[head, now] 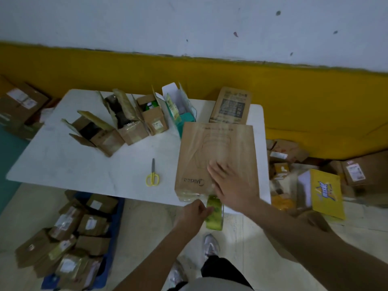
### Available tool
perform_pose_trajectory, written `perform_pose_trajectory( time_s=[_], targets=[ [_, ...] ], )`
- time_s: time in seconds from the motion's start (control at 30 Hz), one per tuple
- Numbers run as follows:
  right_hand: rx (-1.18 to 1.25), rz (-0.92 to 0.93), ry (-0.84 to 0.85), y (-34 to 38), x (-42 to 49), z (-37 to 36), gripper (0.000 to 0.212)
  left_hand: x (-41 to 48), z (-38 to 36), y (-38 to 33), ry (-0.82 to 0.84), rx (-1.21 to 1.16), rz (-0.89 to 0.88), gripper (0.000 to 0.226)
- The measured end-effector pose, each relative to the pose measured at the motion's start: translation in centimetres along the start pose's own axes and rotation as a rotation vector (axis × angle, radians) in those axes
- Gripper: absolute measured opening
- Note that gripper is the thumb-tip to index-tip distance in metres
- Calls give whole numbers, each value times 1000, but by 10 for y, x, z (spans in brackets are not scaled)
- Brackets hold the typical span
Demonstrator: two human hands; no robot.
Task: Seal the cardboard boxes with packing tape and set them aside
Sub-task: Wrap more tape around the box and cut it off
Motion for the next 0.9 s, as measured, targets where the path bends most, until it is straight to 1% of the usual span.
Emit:
perform_pose_trajectory(
  time_s=[0.07,0.1,0.13,0.17,0.2,0.23,0.27,0.3,0.37,0.4,0.47,0.53,0.57,0.6,0.63,0.67,0.7,0.73,0.77,0.83,0.87,0.9],
  targets=[
    [-80,106,-57,14,-31,-5,68,4,13,11,-29,-8,60,36],
    [-137,86,-95,10,-42,-6,74,8,21,20,-74,-20,109,43],
    [-149,-19,-125,3,-50,-3,85,12,31,30,-138,-48,163,55],
    [-117,-188,-156,-8,-56,0,99,15,41,38,-205,-80,202,69],
    [-23,-376,-174,-19,-61,3,113,17,49,41,-244,-105,213,83],
    [139,-513,-191,-28,-65,0,122,19,54,39,-249,-130,182,90],
    [329,-576,-223,-34,-67,-3,126,19,58,31,-234,-164,133,89],
    [472,-577,-260,-36,-67,-6,125,18,59,22,-225,-206,85,82],
    [554,-528,-275,-35,-65,-3,118,16,59,10,-249,-276,35,70],
    [547,-519,-261,-33,-66,4,116,13,60,6,-270,-304,23,68],
    [501,-510,-209,-33,-68,27,119,3,66,-1,-306,-352,12,59],
    [411,-507,-118,-39,-71,56,117,-10,79,-9,-395,-352,-6,45],
    [363,-509,-81,-40,-73,71,110,-18,88,-16,-459,-329,-17,41],
    [308,-514,-81,-39,-74,88,97,-23,98,-24,-529,-297,-26,41],
    [249,-529,-132,-41,-73,103,83,-26,108,-34,-593,-264,-32,44],
    [207,-557,-218,-43,-69,118,68,-22,115,-44,-635,-232,-30,46],
    [185,-593,-281,-47,-64,128,56,-16,121,-56,-641,-212,-20,44],
    [161,-618,-302,-50,-56,134,48,-8,126,-67,-625,-199,-12,40],
    [128,-637,-277,-55,-48,134,46,0,129,-78,-614,-176,-24,38],
    [77,-614,-209,-60,-32,119,42,12,128,-98,-616,-70,-116,47],
    [72,-579,-225,-61,-24,108,46,15,123,-110,-631,2,-196,45],
    [57,-566,-244,-61,-18,95,53,15,116,-123,-597,19,-283,40]
  ],
)
Point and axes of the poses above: each hand's wrist, its own x-axis towards the middle knuckle, its own z-axis out of the back of the hand, y = z × x, the point moved 3 cm from there along x, towards the middle knuckle, and after that the axes turned 9 degrees about z, right-handed, at the moved point
